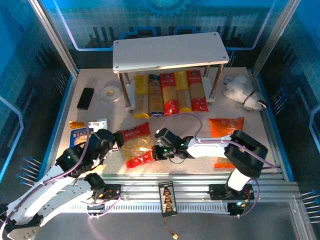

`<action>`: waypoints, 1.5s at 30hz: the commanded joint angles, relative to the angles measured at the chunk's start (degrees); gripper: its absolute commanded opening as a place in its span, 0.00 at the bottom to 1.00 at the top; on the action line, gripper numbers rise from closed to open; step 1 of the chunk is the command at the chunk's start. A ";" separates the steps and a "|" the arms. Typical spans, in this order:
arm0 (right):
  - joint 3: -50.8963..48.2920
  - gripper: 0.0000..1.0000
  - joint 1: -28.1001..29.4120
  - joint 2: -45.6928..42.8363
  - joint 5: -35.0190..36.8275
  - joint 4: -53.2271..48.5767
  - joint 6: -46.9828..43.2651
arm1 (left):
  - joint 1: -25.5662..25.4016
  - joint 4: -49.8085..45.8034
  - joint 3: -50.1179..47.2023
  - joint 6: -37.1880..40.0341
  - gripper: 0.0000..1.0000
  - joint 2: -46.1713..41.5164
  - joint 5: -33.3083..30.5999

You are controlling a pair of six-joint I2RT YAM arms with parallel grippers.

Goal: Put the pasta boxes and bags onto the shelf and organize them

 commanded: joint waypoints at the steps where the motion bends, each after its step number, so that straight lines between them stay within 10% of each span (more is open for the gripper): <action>1: -3.29 0.00 -2.04 -6.85 5.63 -3.48 0.99 | 0.30 0.81 -0.51 1.14 0.61 0.94 -0.46; 23: -20.05 0.00 -9.48 -32.83 14.64 -18.82 2.67 | 2.67 -0.55 -0.74 0.69 0.67 12.07 -4.02; 32: -14.47 0.67 -9.54 -41.58 14.85 -24.93 -4.00 | 9.78 -3.62 1.66 1.83 0.71 17.57 -5.39; 36: -10.12 0.76 -9.67 -45.66 15.53 -28.61 -7.82 | 13.02 -4.53 2.68 0.75 0.89 20.73 -4.47; 45: -5.89 0.78 -10.25 -46.14 13.21 -28.16 -12.04 | 21.71 -6.20 4.19 0.00 0.91 28.31 -3.73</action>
